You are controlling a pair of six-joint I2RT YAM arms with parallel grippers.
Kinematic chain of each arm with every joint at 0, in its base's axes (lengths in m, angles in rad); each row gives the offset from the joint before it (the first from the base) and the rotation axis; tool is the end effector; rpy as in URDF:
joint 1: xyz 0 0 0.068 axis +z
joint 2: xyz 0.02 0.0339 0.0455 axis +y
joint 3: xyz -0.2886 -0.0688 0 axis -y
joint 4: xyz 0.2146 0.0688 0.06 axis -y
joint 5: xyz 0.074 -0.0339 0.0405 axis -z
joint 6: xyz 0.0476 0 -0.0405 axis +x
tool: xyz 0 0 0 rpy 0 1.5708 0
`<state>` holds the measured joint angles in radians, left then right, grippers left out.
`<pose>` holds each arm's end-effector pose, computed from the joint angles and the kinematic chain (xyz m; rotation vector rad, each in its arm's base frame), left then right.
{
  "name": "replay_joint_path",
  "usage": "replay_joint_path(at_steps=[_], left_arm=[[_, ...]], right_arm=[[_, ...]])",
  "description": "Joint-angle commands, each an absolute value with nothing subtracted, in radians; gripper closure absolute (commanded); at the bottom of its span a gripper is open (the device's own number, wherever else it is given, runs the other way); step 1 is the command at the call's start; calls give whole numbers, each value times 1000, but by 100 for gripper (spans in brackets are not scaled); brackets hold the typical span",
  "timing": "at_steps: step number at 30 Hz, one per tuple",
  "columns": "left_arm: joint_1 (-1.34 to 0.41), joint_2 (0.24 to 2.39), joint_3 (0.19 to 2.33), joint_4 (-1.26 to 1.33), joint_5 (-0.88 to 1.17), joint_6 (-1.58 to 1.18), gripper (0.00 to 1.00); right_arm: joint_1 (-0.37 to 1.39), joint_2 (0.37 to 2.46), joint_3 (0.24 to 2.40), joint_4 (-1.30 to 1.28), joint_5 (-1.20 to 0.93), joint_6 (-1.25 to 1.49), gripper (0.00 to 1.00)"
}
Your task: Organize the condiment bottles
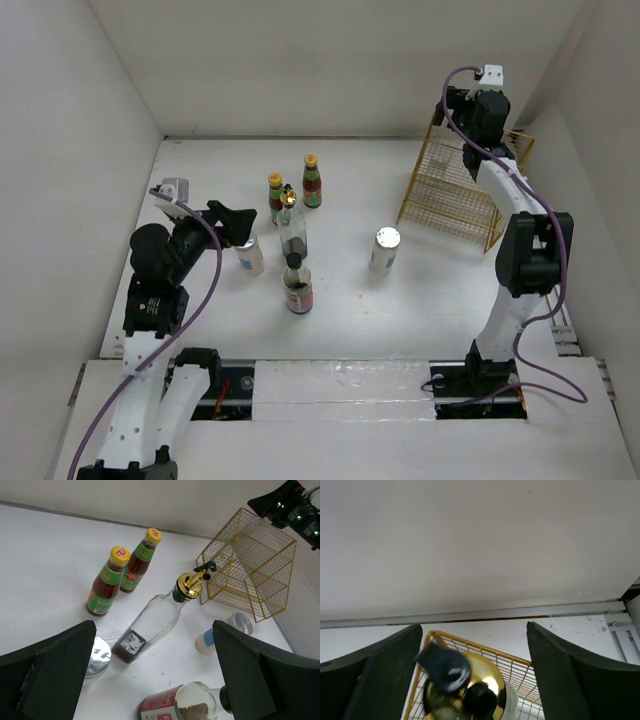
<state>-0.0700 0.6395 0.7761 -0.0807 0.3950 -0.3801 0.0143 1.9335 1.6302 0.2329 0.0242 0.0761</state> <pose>0.1091 -0.0260 0.3810 0.0832 1.5533 -0.6560 0.4664 0.0055 0.3679 0.0692 1.6399 0.0493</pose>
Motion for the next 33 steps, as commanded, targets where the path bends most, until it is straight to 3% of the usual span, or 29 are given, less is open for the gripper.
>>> replay_joint_path(at_steps=[1, 4, 5, 6, 7, 8, 10, 11, 12, 13, 15, 16, 18, 19, 20, 23, 27, 33], left_arm=[[-64, 606, 779, -63, 362, -390, 0], [-64, 577, 779, -63, 333, -390, 0], [-64, 577, 779, -63, 324, -390, 8], [-64, 563, 779, -63, 324, -390, 8], [-64, 552, 779, -63, 324, -390, 29], [-64, 552, 779, -63, 313, -390, 43], [-64, 552, 779, -72, 313, -390, 62], [-64, 552, 779, -84, 313, -390, 73], [-64, 552, 779, -84, 313, -390, 75], [-64, 542, 779, -84, 304, -390, 75], [-64, 541, 779, -95, 293, -390, 71], [-64, 541, 779, -95, 293, -390, 65], [-64, 541, 779, -107, 284, -390, 48], [-64, 541, 779, -107, 284, -390, 28], [-64, 541, 779, -107, 284, -390, 22], [-64, 551, 779, -107, 293, -390, 14], [-64, 560, 779, -107, 302, -399, 13], [-64, 560, 788, -97, 324, -399, 13]], right_arm=[[2, 1804, 1707, 210, -20, 80, 8], [-9, 1718, 1727, 183, -32, 71, 2], [-9, 1659, 1701, 173, -46, 71, 2], [-9, 1625, 1681, 173, -57, 71, 2], [4, 1591, 1657, 173, -87, 71, 6], [33, 1556, 1629, 173, -109, 60, 12], [83, 1448, 1524, 173, -162, 22, 62], [151, 1413, 1479, 187, -219, 9, 81], [191, 1379, 1430, 211, -242, -6, 93], [236, 1317, 1334, 221, -264, -32, 100], [370, 1261, 1241, 230, -327, -63, 100], [417, 1209, 1150, 245, -336, -75, 99], [501, 1158, 1060, 279, -356, -87, 67], [570, 1134, 1019, 325, -373, -87, 52], [603, 1088, 941, 365, -391, -78, 29], [736, 1030, 881, 364, -442, -112, 8], [906, 1032, 891, 249, -431, -222, 0], [1052, 1159, 922, 224, -333, -278, 0]])
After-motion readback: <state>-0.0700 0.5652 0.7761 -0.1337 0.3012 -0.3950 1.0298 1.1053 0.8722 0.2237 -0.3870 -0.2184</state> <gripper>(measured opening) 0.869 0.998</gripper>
